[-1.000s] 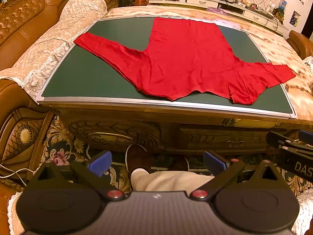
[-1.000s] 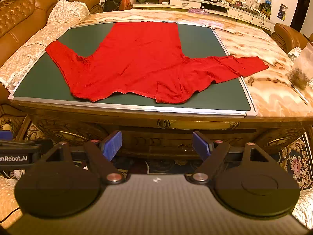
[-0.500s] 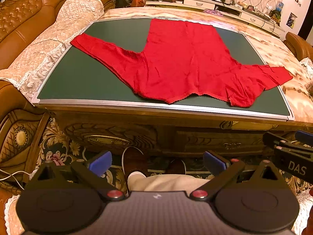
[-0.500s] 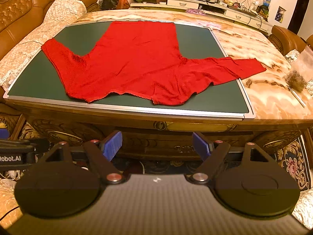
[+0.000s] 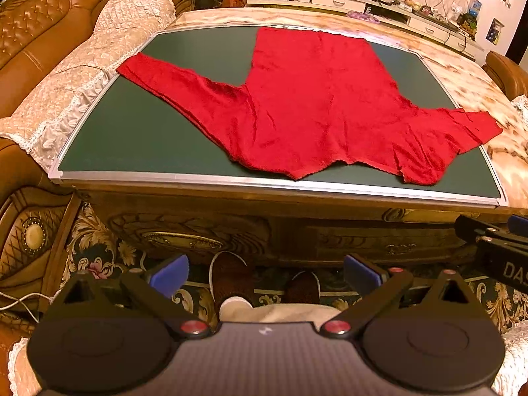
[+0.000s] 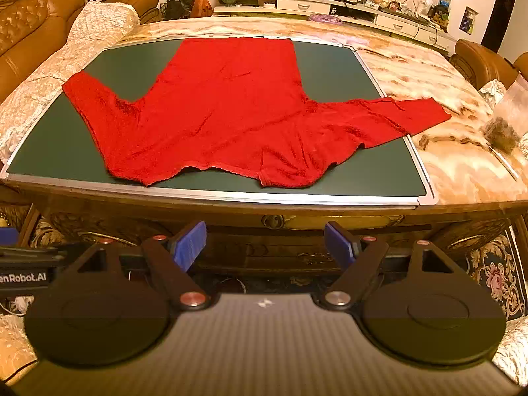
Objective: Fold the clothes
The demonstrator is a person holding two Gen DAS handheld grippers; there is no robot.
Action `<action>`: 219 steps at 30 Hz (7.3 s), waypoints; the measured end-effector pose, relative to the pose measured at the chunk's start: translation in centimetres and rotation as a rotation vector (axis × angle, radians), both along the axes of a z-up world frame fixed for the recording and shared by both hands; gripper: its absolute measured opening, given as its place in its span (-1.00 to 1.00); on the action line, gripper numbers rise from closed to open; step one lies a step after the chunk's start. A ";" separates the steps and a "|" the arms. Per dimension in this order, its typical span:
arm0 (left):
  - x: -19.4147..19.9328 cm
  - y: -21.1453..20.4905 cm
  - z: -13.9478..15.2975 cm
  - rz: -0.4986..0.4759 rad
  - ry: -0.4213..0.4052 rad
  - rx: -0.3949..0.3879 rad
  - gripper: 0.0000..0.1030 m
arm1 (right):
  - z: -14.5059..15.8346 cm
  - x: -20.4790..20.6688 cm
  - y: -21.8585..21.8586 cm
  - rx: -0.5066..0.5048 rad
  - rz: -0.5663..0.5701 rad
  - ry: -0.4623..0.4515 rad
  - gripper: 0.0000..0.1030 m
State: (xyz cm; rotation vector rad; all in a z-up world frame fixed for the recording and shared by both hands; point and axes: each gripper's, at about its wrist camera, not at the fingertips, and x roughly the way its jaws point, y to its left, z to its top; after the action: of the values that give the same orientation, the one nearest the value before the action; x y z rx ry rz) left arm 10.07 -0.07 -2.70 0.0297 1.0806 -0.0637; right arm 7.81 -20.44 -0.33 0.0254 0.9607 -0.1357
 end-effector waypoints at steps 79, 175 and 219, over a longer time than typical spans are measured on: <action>13.0 6.0 -10.0 0.209 -0.001 -0.228 0.87 | -11.3 36.6 27.0 0.062 0.922 0.165 -0.85; 11.3 -26.6 -12.1 -0.762 -0.172 0.127 -0.18 | -10.1 24.0 -32.6 0.552 -0.065 -0.171 -0.84; 10.4 -26.3 -12.1 -1.059 -0.143 -0.060 -0.28 | -13.1 21.2 -34.1 0.491 -0.165 -0.129 -0.82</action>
State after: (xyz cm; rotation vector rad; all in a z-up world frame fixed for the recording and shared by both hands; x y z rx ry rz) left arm 20.51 -26.33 -14.80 0.5431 0.8196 -1.0291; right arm 29.04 -54.57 -13.42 0.5598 0.8428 -0.0466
